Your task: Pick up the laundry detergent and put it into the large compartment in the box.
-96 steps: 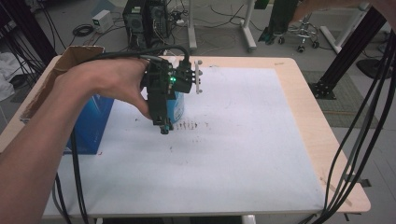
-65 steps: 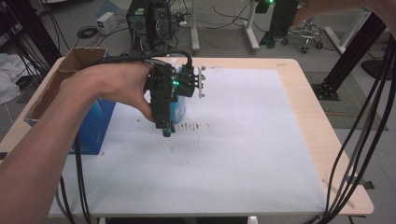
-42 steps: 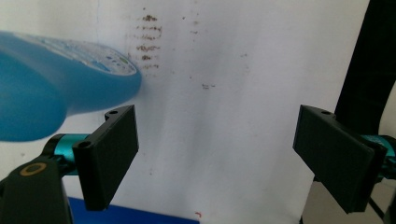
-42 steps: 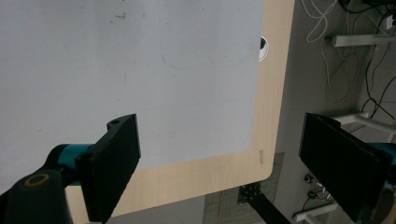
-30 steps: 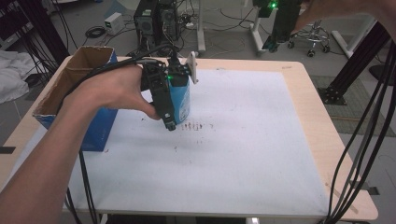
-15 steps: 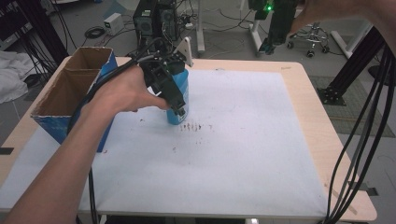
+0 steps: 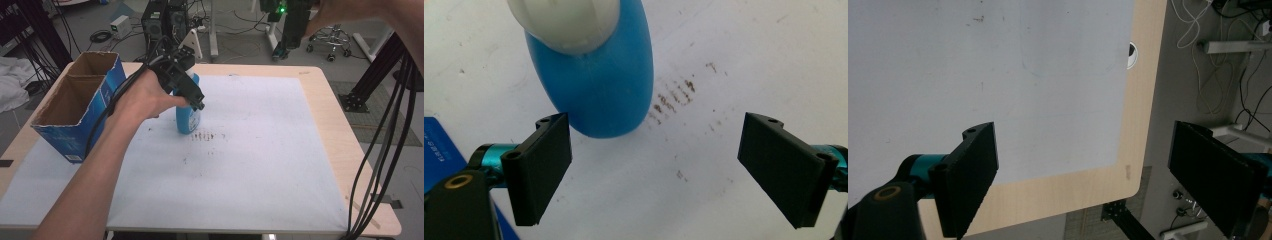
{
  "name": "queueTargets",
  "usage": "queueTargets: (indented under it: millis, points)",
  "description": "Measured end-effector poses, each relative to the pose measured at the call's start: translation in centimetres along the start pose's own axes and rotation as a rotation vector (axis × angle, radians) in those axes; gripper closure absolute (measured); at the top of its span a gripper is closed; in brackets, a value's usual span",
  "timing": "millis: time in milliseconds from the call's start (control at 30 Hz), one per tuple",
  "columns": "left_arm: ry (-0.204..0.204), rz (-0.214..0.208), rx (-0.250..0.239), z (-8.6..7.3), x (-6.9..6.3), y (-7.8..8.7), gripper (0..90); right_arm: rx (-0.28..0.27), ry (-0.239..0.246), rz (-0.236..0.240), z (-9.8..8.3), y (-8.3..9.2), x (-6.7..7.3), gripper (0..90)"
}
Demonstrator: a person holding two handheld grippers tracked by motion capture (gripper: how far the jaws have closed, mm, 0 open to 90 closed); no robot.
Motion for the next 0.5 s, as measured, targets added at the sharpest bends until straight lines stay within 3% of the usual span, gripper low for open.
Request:
queueTargets:
  millis: [267, 500]
  points:
    - [0.046, 0.051, -0.038, 0.61, 0.56, -0.18, 14.0, 0.0, -0.004, -0.003, 0.02, 0.07, 0.1, 11.9]
    - [0.072, 0.034, -0.055, 0.98, 0.91, -0.33, 14.1, 0.002, -0.015, -0.003, -0.26, 0.08, 0.13, 11.9]
Point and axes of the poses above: each handheld gripper's, and its own axes: y roughly backward along the jaws, z roughly out of its top, x roughly to its left, the point moved 1 cm from there along -y, roughly forward along the jaws, and after that the axes turned 9 degrees about y, right-handed, at the moved point
